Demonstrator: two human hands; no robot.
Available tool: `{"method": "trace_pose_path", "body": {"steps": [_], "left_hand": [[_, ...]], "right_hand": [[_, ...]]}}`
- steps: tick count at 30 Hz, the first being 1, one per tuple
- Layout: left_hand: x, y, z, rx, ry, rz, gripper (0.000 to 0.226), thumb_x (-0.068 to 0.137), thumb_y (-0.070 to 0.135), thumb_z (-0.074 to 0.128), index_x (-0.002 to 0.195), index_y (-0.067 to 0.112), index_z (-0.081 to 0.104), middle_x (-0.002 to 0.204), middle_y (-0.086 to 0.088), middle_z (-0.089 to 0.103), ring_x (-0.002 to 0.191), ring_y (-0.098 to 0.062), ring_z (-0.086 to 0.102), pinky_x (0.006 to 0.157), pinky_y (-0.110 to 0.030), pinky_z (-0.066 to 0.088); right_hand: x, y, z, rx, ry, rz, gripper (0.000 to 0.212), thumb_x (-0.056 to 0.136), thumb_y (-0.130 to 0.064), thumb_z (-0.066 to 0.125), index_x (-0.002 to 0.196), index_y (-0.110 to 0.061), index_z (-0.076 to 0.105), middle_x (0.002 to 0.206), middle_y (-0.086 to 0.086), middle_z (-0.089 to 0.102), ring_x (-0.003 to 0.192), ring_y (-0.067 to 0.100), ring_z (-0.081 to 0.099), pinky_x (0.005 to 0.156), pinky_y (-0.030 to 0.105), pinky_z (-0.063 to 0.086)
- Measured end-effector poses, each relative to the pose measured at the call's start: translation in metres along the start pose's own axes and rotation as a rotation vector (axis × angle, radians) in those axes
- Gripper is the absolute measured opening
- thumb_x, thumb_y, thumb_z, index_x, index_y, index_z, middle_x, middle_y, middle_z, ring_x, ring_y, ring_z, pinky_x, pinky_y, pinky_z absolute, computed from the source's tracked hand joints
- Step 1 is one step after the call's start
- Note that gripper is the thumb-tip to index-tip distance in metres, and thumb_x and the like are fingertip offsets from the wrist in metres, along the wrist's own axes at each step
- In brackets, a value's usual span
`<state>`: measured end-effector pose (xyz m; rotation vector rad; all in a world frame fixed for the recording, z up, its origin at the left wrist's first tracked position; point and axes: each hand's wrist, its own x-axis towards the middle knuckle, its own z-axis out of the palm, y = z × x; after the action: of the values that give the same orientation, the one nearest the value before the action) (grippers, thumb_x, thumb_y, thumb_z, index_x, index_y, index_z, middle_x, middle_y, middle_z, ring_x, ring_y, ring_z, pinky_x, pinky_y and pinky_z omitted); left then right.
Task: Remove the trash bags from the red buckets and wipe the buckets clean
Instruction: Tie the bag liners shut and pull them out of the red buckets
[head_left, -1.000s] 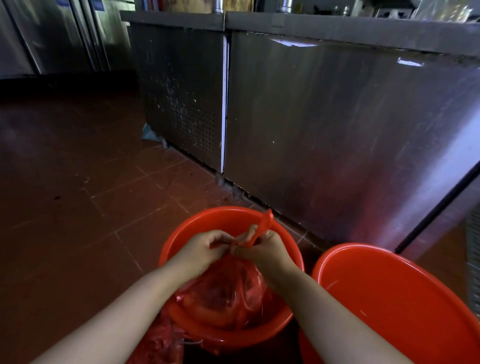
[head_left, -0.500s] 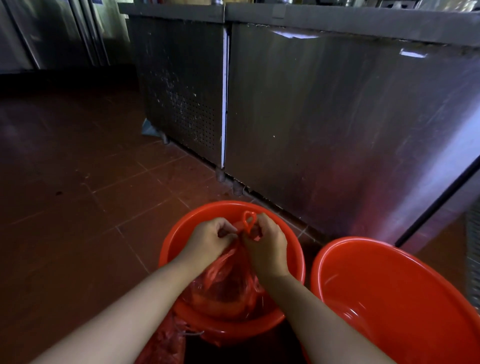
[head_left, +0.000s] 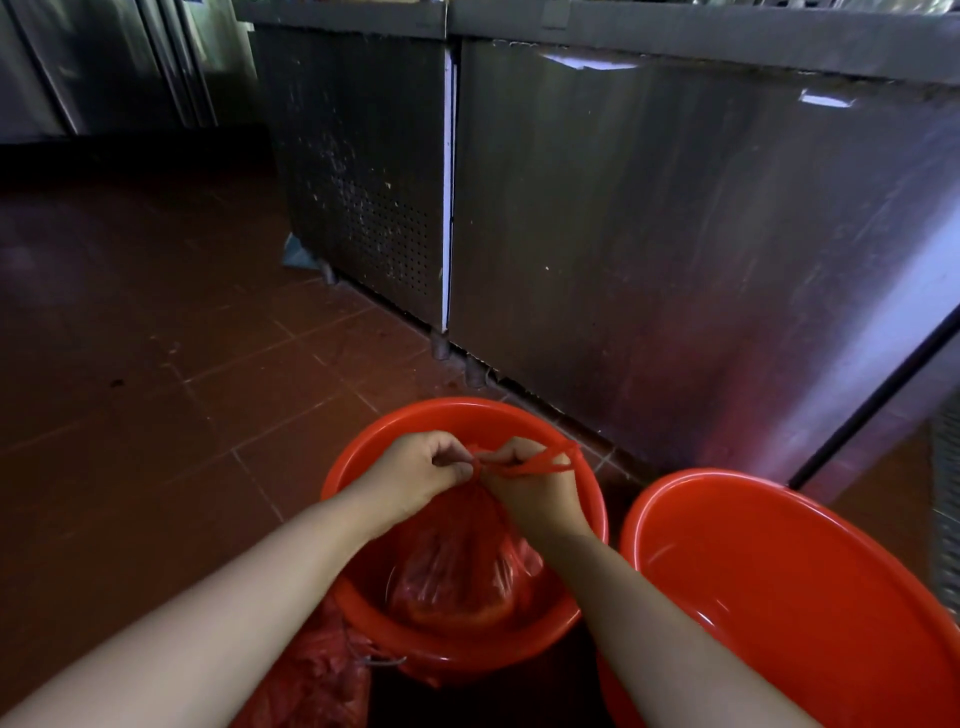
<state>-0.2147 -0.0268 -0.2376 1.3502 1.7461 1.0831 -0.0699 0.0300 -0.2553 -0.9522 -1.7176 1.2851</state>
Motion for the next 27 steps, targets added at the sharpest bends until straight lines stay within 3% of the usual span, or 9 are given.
{"method": "trace_pose_path", "body": {"steps": [3, 6, 10, 13, 16, 21, 24, 27], "left_hand": [[0.004, 0.003, -0.001, 0.232, 0.081, 0.156, 0.029, 0.083, 0.006, 0.067, 0.07, 0.03, 0.057, 0.068, 0.015, 0.055, 0.062, 0.006, 0.053, 0.059, -0.009, 0.036], [0.006, 0.016, -0.009, 0.376, 0.221, 0.398, 0.009, 0.081, 0.018, 0.06, 0.073, 0.019, 0.058, 0.073, 0.013, 0.053, 0.074, -0.003, 0.049, 0.069, -0.022, 0.037], [0.0, 0.039, -0.036, 0.681, 0.361, 0.671, 0.015, 0.083, 0.027, 0.048, 0.079, 0.016, 0.057, 0.08, 0.006, 0.054, 0.082, -0.01, 0.045, 0.067, -0.026, 0.039], [-0.009, 0.023, -0.051, 0.973, 0.304, 0.725, 0.003, 0.077, 0.013, 0.054, 0.078, 0.015, 0.056, 0.075, 0.002, 0.051, 0.076, -0.013, 0.043, 0.042, -0.03, 0.044], [-0.015, -0.014, -0.048, 1.129, 0.173, 0.718, 0.011, 0.07, 0.012, 0.045, 0.073, 0.018, 0.054, 0.07, 0.002, 0.049, 0.072, -0.014, 0.045, 0.039, -0.028, 0.042], [-0.02, -0.043, -0.026, 1.076, 0.127, 0.621, 0.018, 0.072, 0.021, 0.037, 0.073, 0.021, 0.055, 0.07, 0.006, 0.052, 0.066, -0.015, 0.058, 0.043, -0.025, 0.044], [-0.018, -0.044, -0.016, 0.83, 0.168, 0.483, 0.019, 0.082, 0.028, 0.037, 0.08, 0.021, 0.054, 0.081, 0.007, 0.055, 0.073, -0.013, 0.058, 0.058, -0.026, 0.046], [-0.016, -0.045, -0.009, 0.533, 0.204, 0.298, 0.009, 0.084, 0.024, 0.043, 0.08, 0.026, 0.051, 0.083, 0.012, 0.052, 0.08, -0.011, 0.054, 0.072, -0.029, 0.042]], "right_hand": [[0.008, -0.01, -0.008, 0.0, -0.097, 0.022, 0.018, 0.075, 0.003, 0.072, 0.068, -0.013, 0.067, 0.061, -0.005, 0.064, 0.052, 0.001, 0.056, 0.052, 0.02, 0.044], [0.018, -0.032, -0.014, 0.061, -0.101, 0.01, 0.017, 0.079, 0.003, 0.069, 0.067, -0.009, 0.064, 0.054, -0.004, 0.06, 0.048, 0.004, 0.052, 0.049, 0.018, 0.043], [0.025, -0.069, -0.027, 0.111, -0.133, -0.078, 0.012, 0.083, 0.001, 0.065, 0.071, -0.004, 0.063, 0.053, 0.004, 0.057, 0.045, 0.009, 0.05, 0.045, 0.019, 0.04], [0.022, -0.06, -0.036, 0.026, -0.105, -0.046, 0.015, 0.079, 0.004, 0.066, 0.068, -0.006, 0.065, 0.054, 0.003, 0.057, 0.046, 0.008, 0.05, 0.044, 0.02, 0.039], [0.012, -0.029, -0.032, -0.034, -0.101, 0.074, 0.024, 0.079, 0.003, 0.068, 0.062, -0.013, 0.063, 0.049, 0.0, 0.056, 0.041, 0.007, 0.048, 0.042, 0.02, 0.04], [0.004, 0.002, -0.025, -0.04, -0.09, 0.21, 0.015, 0.083, -0.002, 0.067, 0.071, -0.013, 0.068, 0.052, -0.002, 0.061, 0.047, 0.007, 0.056, 0.05, 0.02, 0.045], [0.006, 0.002, -0.025, -0.003, -0.082, 0.215, 0.015, 0.086, -0.005, 0.064, 0.074, -0.014, 0.069, 0.056, -0.002, 0.063, 0.049, 0.007, 0.057, 0.053, 0.021, 0.046], [0.008, -0.002, -0.03, 0.107, 0.027, 0.24, 0.01, 0.087, -0.012, 0.064, 0.082, -0.01, 0.072, 0.059, 0.003, 0.06, 0.05, 0.009, 0.053, 0.052, 0.022, 0.044]]}}
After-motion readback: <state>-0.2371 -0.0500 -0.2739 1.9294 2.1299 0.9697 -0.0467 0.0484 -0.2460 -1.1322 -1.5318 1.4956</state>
